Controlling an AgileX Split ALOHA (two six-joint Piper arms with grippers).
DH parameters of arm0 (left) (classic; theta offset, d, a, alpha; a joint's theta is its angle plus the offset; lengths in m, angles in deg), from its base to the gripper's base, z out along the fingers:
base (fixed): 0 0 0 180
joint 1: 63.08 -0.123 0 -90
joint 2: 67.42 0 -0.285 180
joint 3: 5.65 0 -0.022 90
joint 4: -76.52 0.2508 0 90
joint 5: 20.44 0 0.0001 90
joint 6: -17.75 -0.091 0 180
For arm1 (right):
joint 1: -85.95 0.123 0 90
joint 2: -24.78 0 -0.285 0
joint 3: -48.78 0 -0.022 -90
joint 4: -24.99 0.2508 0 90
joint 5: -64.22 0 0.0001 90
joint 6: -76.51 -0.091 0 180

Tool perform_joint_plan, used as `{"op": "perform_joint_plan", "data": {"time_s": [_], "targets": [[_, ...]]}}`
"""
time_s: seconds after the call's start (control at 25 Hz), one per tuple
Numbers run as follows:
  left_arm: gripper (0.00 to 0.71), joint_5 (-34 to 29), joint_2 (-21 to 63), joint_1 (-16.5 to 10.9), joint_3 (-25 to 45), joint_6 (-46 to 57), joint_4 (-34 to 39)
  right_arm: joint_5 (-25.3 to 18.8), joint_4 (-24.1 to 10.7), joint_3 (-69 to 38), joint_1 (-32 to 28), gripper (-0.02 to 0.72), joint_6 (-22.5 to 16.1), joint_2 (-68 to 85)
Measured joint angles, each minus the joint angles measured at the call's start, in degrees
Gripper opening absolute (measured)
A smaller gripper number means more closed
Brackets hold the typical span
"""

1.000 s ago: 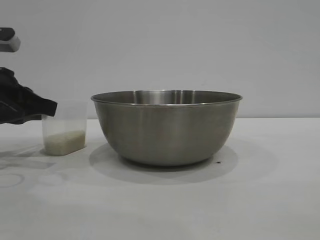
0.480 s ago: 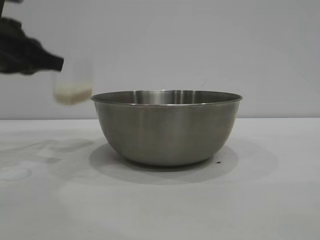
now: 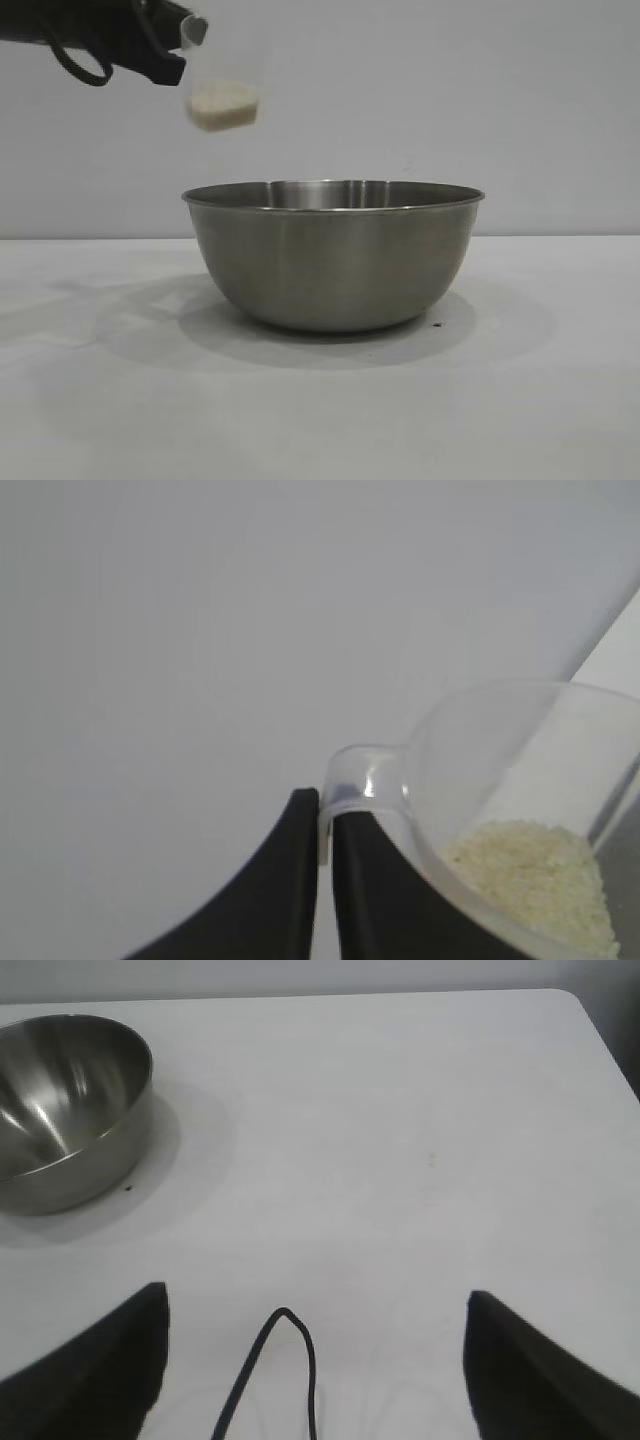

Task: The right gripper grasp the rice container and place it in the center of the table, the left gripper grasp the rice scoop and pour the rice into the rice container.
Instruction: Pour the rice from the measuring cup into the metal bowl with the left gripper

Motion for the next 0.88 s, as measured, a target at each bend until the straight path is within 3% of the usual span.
{"op": "perform_joint_plan", "data": {"time_s": [0.36, 0.68, 0.88], "targets": [[0.000, 0.1, 0.0, 0.1, -4.6, -18.1, 9.6, 0.0, 0.0, 0.0, 0.0, 0.562, 0.0, 0.0], [0.000, -0.3, 0.0, 4.8, -7.3, -28.1, 10.8, 0.0, 0.0, 0.0, 0.0, 0.562, 0.0, 0.0], [0.000, -1.1, -1.1, 5.8, -7.3, -36.7, 12.1, 0.0, 0.0, 0.0, 0.0, 0.562, 0.0, 0.0]]}}
